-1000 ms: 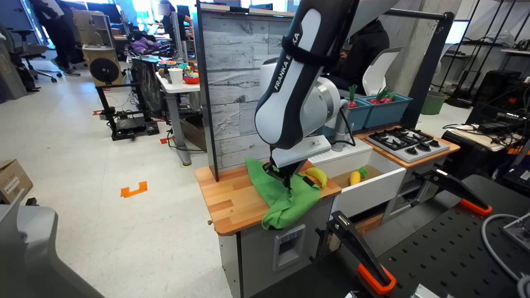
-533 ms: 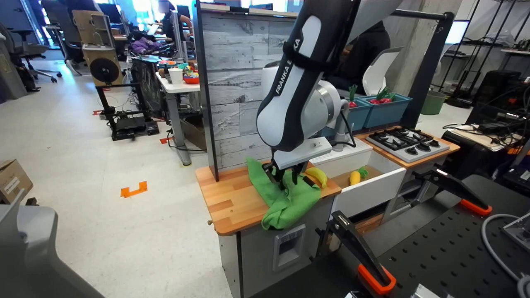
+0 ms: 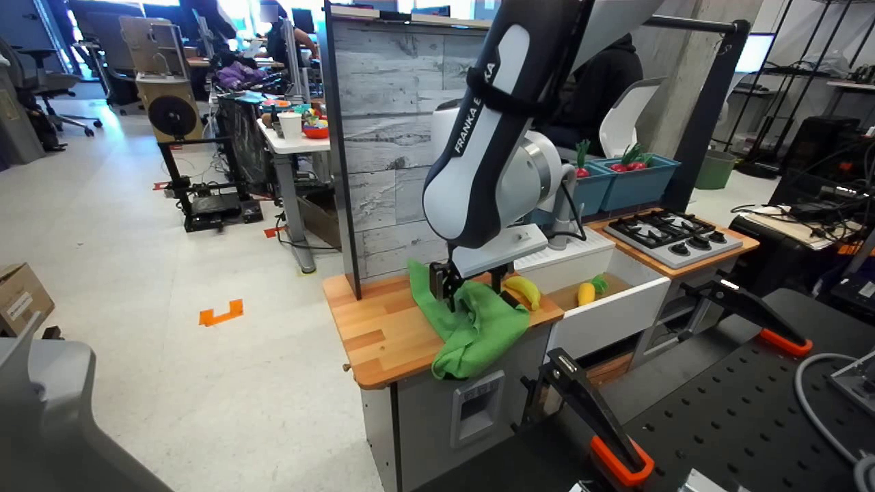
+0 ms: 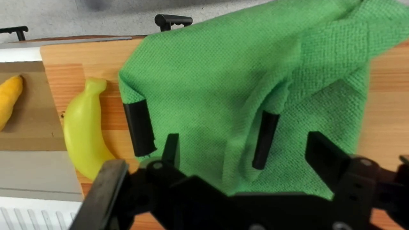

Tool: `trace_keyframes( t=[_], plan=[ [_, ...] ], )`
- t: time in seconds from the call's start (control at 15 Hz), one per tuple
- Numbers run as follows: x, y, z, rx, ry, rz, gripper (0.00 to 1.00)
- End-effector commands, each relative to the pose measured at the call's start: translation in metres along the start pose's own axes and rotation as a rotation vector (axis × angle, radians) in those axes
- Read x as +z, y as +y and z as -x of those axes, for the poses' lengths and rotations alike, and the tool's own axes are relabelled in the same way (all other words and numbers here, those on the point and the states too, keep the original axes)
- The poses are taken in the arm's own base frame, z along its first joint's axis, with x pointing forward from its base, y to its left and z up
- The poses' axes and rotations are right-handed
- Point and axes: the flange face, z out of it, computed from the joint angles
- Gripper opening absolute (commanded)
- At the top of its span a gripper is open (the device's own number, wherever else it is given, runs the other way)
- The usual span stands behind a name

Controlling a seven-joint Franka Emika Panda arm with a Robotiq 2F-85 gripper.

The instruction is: Fold the green cloth in half

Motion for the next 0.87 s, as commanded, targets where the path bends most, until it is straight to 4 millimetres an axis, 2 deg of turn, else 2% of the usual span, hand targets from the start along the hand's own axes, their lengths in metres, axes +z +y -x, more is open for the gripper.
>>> trace_keyframes(
  t=[0.0, 0.47, 0.53, 0.67, 0.8],
  plan=[
    [-0.015, 0.002, 0.003, -0.007, -0.008, -0.027, 1.0],
    [-0.068, 0.001, 0.027, -0.006, -0.011, -0.066, 1.0],
    [-0.044, -0.002, 0.012, -0.005, -0.001, -0.03, 1.0],
    [-0.058, -0.002, 0.017, -0.004, -0.002, -0.04, 1.0],
    [-0.062, -0.002, 0.02, -0.004, -0.005, -0.042, 1.0]
  ],
)
